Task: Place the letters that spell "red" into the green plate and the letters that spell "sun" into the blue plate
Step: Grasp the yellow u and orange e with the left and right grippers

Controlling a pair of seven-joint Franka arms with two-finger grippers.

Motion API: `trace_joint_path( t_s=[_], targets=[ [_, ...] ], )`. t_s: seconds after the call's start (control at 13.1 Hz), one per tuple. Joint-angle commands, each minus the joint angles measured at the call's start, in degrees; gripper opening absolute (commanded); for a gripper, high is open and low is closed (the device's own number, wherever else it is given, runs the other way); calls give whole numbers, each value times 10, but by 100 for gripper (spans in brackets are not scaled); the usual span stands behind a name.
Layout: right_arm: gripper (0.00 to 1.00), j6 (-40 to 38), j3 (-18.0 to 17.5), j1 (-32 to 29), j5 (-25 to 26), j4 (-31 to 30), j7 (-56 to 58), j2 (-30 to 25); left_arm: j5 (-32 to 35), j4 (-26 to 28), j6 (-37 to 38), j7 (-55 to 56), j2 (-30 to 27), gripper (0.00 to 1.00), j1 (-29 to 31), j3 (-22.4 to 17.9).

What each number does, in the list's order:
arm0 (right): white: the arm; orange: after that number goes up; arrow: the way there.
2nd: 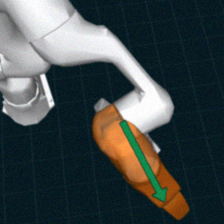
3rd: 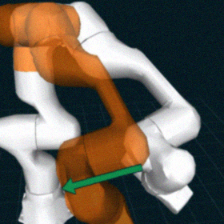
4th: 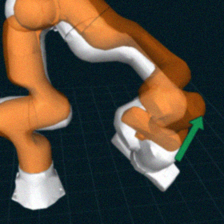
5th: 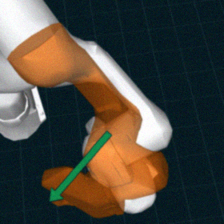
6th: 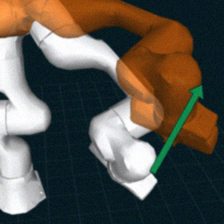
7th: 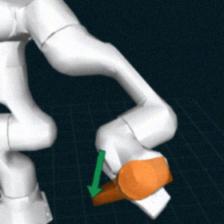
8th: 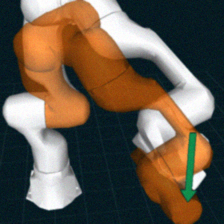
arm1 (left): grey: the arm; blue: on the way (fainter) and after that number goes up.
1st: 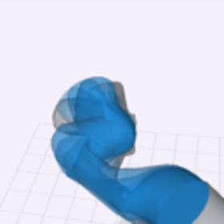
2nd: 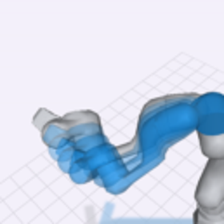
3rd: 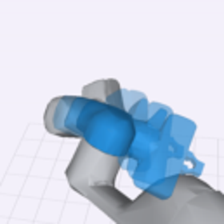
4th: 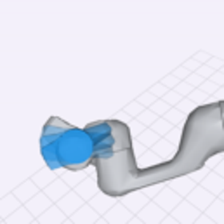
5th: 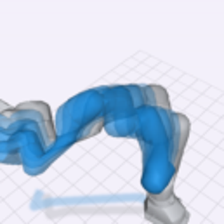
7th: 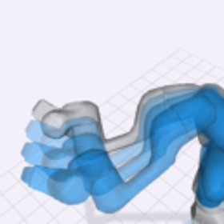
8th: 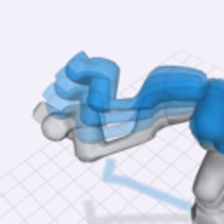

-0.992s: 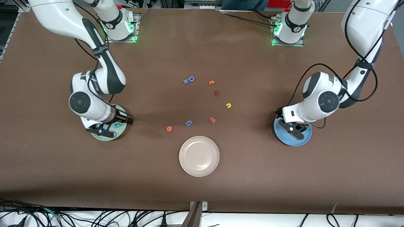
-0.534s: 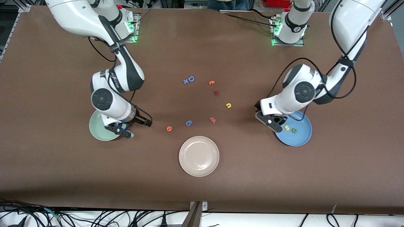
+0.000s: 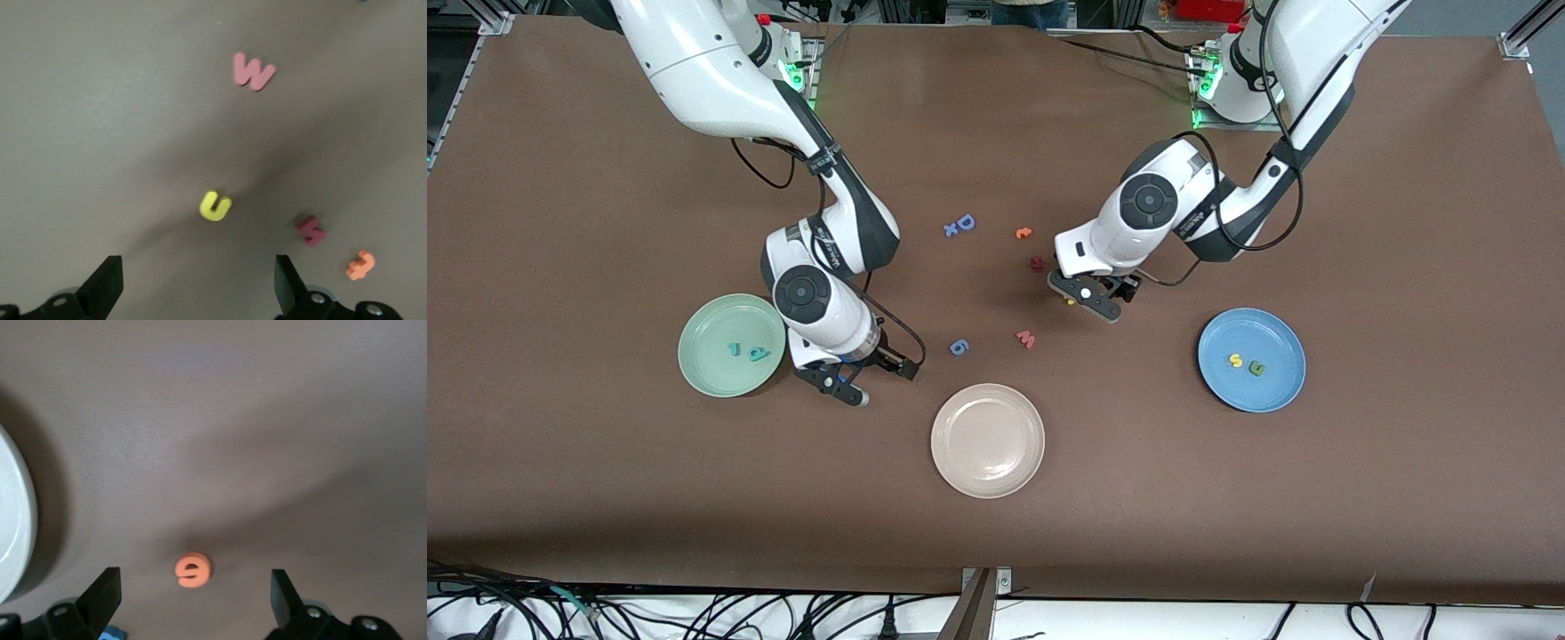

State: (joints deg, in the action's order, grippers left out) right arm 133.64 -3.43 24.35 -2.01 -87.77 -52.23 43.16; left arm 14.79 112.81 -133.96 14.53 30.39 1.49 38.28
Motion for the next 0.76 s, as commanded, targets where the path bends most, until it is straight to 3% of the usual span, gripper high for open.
trace_joint_path(
  t_s=[0.0, 0.38, 0.46, 0.69],
  targets=[
    [99, -5, 15, 15, -6, 35, -10, 30, 19, 6, -36, 37, 20, 100, -10, -5],
    [99, -2, 19, 27, -6, 35, -24, 53, 172, 11, -68, 167, 73, 100, -19, -6],
    [93, -4, 19, 28, -5, 35, -31, 53, 181, 11, -68, 176, 78, 99, -21, -6],
    [48, -7, 19, 30, -5, 35, -30, 52, 182, 11, -107, 187, 91, 86, -20, -7]
  ],
)
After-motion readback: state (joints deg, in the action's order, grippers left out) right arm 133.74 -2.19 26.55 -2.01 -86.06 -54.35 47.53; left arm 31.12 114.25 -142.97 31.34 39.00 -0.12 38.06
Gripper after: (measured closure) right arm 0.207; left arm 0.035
